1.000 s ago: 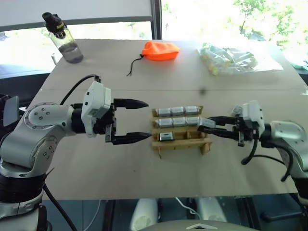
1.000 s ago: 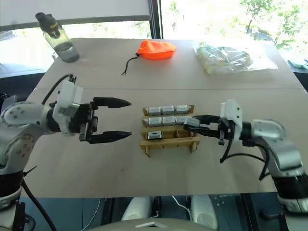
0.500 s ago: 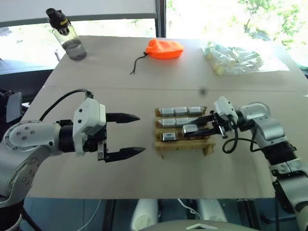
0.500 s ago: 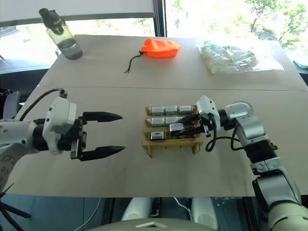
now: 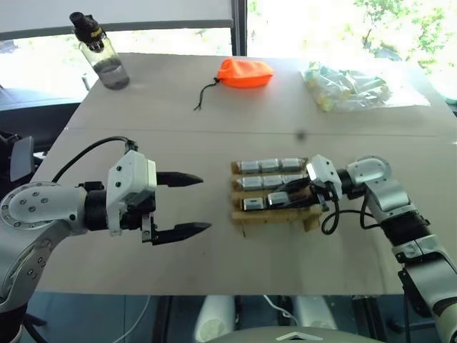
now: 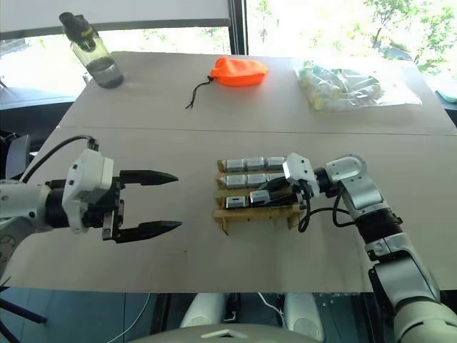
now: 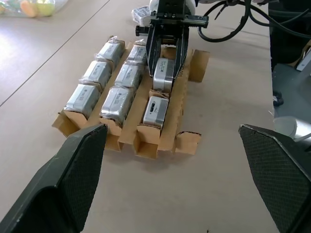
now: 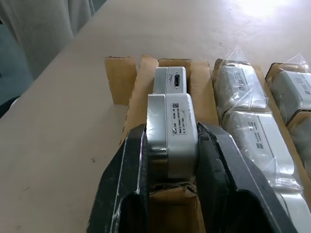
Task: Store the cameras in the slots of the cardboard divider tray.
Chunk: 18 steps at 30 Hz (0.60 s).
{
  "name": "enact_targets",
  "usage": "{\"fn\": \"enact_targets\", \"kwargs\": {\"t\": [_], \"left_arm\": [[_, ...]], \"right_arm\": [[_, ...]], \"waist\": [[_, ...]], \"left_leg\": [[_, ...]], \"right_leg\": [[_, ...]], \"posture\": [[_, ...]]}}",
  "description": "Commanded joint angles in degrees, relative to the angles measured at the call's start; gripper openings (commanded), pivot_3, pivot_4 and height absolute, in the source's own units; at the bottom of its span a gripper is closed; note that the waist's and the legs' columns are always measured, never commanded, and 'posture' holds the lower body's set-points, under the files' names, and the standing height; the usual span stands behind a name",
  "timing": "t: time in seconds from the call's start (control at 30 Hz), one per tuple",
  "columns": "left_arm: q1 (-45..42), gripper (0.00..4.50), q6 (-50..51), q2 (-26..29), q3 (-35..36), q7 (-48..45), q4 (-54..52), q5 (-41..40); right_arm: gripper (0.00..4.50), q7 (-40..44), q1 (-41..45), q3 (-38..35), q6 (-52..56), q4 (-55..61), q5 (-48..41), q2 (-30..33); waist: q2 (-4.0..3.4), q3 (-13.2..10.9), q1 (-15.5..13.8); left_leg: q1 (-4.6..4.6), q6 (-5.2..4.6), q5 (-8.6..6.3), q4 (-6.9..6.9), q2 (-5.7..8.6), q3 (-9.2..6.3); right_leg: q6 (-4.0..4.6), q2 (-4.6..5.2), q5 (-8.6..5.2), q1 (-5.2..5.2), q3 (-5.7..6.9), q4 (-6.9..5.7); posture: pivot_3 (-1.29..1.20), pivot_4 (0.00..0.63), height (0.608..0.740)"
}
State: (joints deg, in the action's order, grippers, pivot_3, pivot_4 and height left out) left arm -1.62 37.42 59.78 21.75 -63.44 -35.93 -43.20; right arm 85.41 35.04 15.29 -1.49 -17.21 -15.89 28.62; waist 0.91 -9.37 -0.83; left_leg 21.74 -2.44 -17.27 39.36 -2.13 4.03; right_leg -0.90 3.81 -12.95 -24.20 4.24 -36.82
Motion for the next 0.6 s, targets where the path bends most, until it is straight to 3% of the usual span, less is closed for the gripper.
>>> {"fn": "enact_targets", "kwargs": {"t": [0.03, 0.2, 0.23, 0.3, 0.37, 0.43, 0.6], "left_arm": [[-0.7, 4.50, -1.4, 0.6, -0.4, -0.4, 0.0, 0.3], [-1.0, 4.50, -2.5, 0.2, -0.7, -1.1, 0.6, 0.5], [-1.0, 4.50, -2.9, 0.2, -0.8, -1.4, 0.8, 0.5], [-1.0, 4.50, -3.3, 0.1, -0.9, -1.8, 1.0, 0.4], [-1.0, 4.50, -3.6, 0.2, -1.1, -2.0, 1.2, 0.5], [-1.0, 4.50, -3.8, 0.2, -1.0, -2.2, 1.4, 0.3], [-2.8, 4.50, -4.0, 0.2, -2.1, -2.8, 2.5, -0.2]], "right_arm": [[0.75, -1.3, -0.8, 0.1, 0.5, 1.9, 1.0, 0.0], [0.75, -0.1, -0.9, -0.4, 9.4, 5.9, -2.8, 1.2], [1.77, 0.3, -1.0, -0.7, 10.9, 7.6, -3.7, 1.9], [2.60, -1.7, -1.5, -2.4, 11.1, 9.9, -4.4, 1.9], [3.76, -3.0, -2.5, -4.0, 12.0, 13.1, -5.4, 2.9], [4.45, -3.4, -4.1, -5.9, 14.3, 17.6, -7.5, 4.9], [4.45, -11.5, -7.6, -16.4, 22.7, 23.0, -14.4, 8.5]], "waist": [[0.00, 0.0, 0.1], [-0.01, 0.0, 0.1], [-0.04, 0.0, 0.0], [-0.04, 0.0, 0.1], [-0.04, 0.0, 0.1], [-0.07, 0.0, 0.1], [-0.08, -0.1, 0.0]], "left_leg": [[0.00, 0.00, 0.00, 0.00, 0.00, 0.00], [-0.02, 0.01, 0.01, 0.01, -0.02, -0.01], [-0.03, 0.02, 0.01, 0.01, -0.02, -0.02], [-0.01, 0.02, 0.01, 0.01, -0.02, -0.06], [-0.01, 0.02, 0.01, 0.00, -0.02, -0.05], [0.00, 0.02, 0.01, -0.01, -0.03, -0.05], [0.04, 0.02, 0.01, 0.01, 0.00, -0.10]], "right_leg": [[0.00, 0.00, 0.00, 0.00, 0.00, 0.00], [0.00, -0.02, 0.00, 0.00, 0.03, -0.04], [0.00, -0.02, 0.00, 0.00, 0.03, -0.04], [0.01, -0.01, 0.00, 0.00, 0.08, -0.05], [0.00, -0.02, 0.00, 0.00, 0.07, -0.04], [0.00, -0.01, 0.00, -0.01, 0.08, -0.04], [0.00, 0.05, 0.00, 0.00, 0.17, -0.02]], "posture": [[0.00, 0.150, 0.726], [0.00, 0.150, 0.726], [0.00, 0.150, 0.726], [0.00, 0.150, 0.726], [0.00, 0.150, 0.726], [0.00, 0.150, 0.726], [0.00, 0.150, 0.726]]}}
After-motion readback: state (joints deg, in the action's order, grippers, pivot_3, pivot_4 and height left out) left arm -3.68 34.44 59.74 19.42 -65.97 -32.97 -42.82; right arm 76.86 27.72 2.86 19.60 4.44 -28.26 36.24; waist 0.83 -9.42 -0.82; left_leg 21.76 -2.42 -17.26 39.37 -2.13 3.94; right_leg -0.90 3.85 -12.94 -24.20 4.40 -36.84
